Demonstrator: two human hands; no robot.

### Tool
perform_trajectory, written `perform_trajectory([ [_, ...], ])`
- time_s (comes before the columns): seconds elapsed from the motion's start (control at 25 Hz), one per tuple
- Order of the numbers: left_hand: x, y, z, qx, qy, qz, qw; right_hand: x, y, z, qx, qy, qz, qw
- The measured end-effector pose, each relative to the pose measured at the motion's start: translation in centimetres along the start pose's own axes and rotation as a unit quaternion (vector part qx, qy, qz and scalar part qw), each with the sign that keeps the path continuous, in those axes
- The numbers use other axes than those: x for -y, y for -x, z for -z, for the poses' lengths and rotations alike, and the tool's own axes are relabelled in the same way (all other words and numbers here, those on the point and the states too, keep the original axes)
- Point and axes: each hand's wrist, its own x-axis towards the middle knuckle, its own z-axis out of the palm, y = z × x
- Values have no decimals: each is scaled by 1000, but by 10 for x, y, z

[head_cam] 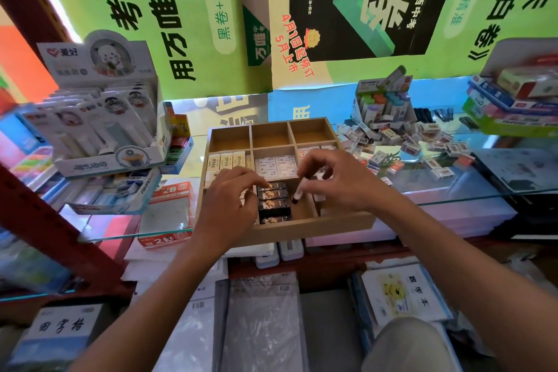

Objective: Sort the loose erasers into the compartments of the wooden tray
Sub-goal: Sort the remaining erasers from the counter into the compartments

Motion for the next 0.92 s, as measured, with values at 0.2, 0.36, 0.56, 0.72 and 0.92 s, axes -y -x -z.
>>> perform_trajectory([
  [0.2,-32,-3,5,50,175,68,981,14,-1,-6,-125,-291,-121,941],
  [0.36,-44,-5,6,24,280,119,952,21,3,-14,-105,-388,-160,902],
  [0.56,-40,3,9,3,361,127,924,21,7,-22,-96,-517,-131,840],
  [0.72,-40,9,7,2,363,89,928,19,9,-33,-95,-553,-124,818],
  [0.92,-50,9,2,-31,289,64,955,18,13,-40,-34,-571,-121,811],
])
